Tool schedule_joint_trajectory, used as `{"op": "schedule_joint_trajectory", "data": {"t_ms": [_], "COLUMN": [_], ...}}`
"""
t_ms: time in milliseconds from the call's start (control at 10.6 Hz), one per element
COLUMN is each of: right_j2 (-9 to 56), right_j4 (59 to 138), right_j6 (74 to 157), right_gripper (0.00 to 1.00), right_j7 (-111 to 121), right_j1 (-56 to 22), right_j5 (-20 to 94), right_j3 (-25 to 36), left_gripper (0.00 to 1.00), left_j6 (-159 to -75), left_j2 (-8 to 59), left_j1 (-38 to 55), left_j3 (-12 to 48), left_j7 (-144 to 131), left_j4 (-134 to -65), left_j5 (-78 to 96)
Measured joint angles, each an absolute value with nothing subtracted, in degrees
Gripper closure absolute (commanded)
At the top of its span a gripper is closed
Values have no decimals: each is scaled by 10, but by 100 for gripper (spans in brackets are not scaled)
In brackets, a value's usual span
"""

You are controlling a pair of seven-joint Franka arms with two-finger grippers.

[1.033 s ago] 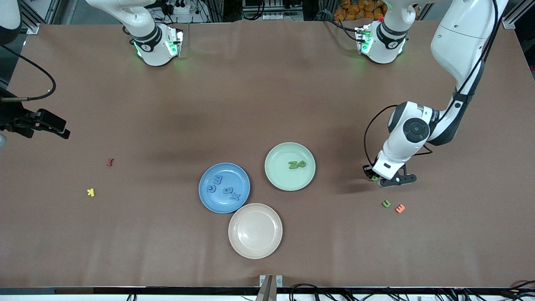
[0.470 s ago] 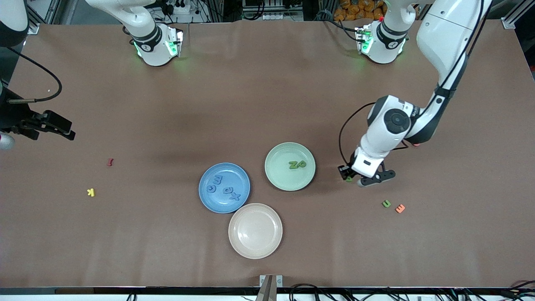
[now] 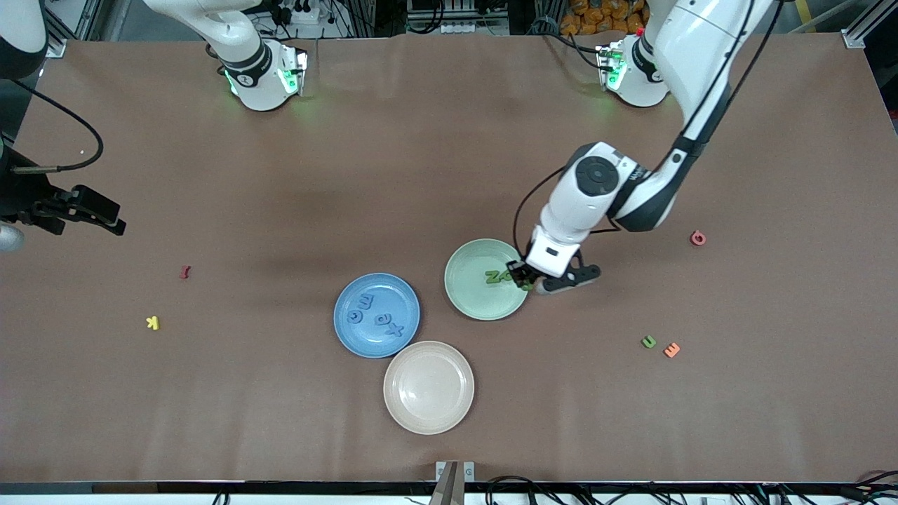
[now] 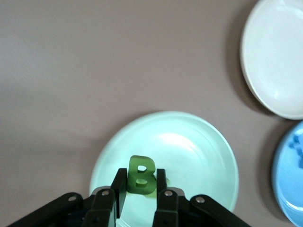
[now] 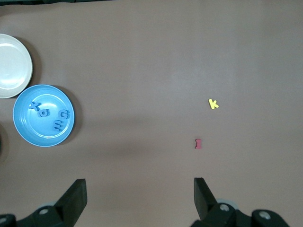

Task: Sort letters by color into matching plates
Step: 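Carry the green B onto the green plate and release it, then move the left gripper back over the green letter n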

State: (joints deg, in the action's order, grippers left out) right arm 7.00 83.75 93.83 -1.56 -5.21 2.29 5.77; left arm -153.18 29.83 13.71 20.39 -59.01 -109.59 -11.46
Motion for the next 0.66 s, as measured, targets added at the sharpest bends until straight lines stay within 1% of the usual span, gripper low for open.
{"op": "schedule_joint_trajectory", "data": {"t_ms": [188,282,376,564,657], "right_j2": [70,71,72,72,72], "right_j4": [838,838,838,838,838], "right_j6": [938,938,938,943,943], "right_gripper": [0,0,0,0,0], "right_j7": [-16,-16,-16,-16,-16], "right_j1": [-52,-52,-52,-53,-53], "right_j5": [23,23,23,23,23], "right_j3": [58,57,58,57,57], "left_gripper": [100,59,1,0,0], "left_j6": [-1532,-1532,-1532,-1525,-1508], "left_j2": [323,335,346,356,356], "left_j1": [179,195,207,214,214], "left_j3": [204,203,202,198,195], "left_j7": [-629,-642,-649,-650,-650], "left_j4": [-1067,-1050,-1037,-1027,-1025], "left_j5": [-115,-115,-115,-120,-128]}}
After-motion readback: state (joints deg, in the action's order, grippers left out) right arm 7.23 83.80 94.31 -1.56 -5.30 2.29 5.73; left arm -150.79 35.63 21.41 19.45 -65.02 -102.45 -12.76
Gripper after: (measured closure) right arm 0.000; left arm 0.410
